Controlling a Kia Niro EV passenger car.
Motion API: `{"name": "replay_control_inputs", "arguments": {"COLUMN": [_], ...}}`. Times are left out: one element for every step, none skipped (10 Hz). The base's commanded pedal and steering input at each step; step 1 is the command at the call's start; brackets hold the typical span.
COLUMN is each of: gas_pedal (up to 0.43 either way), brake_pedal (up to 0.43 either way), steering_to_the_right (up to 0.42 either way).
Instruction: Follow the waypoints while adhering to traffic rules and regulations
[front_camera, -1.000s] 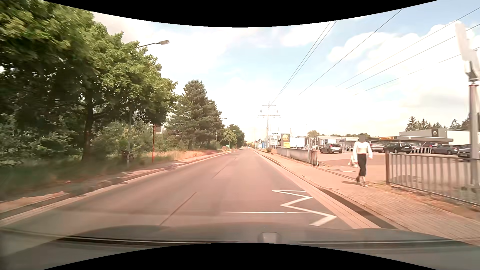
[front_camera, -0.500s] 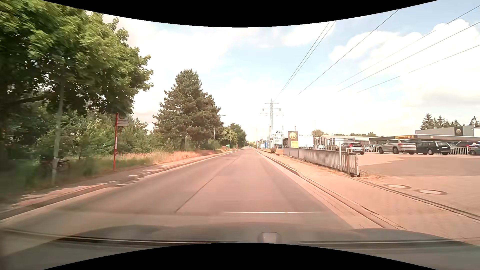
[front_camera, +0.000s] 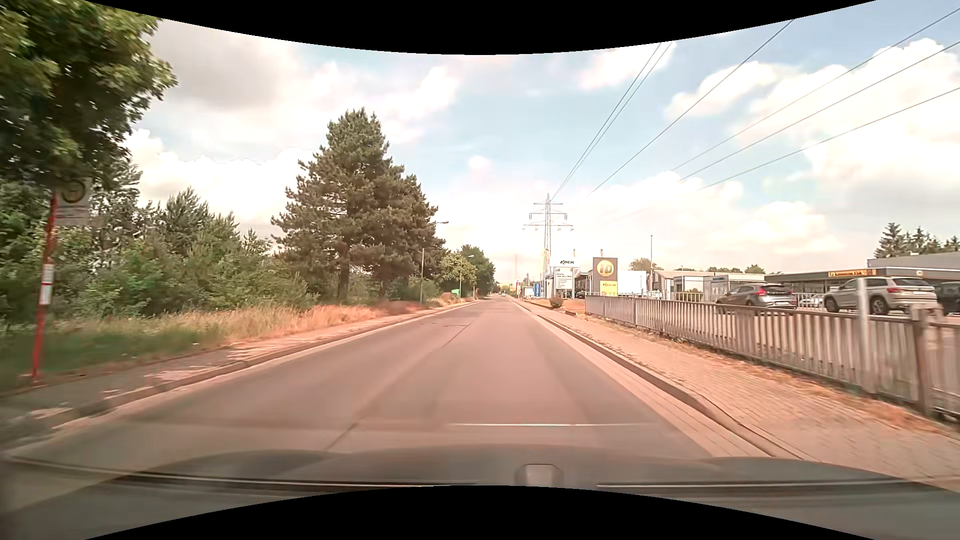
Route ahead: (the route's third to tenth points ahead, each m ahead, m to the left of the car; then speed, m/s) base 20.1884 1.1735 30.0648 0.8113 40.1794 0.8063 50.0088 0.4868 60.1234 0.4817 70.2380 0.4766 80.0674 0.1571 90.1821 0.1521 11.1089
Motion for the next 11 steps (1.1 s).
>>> {"name": "replay_control_inputs", "arguments": {"gas_pedal": [0.138,0.138,0.138,0.138,0.138,0.138,0.138,0.138,0.138,0.138,0.138], "brake_pedal": [0.0,0.0,0.0,0.0,0.0,0.0,0.0,0.0,0.0,0.0,0.0], "steering_to_the_right": [-0.002,-0.002,0.0,0.002,0.002,0.002,0.002,0.002,0.002,0.002,0.002]}}
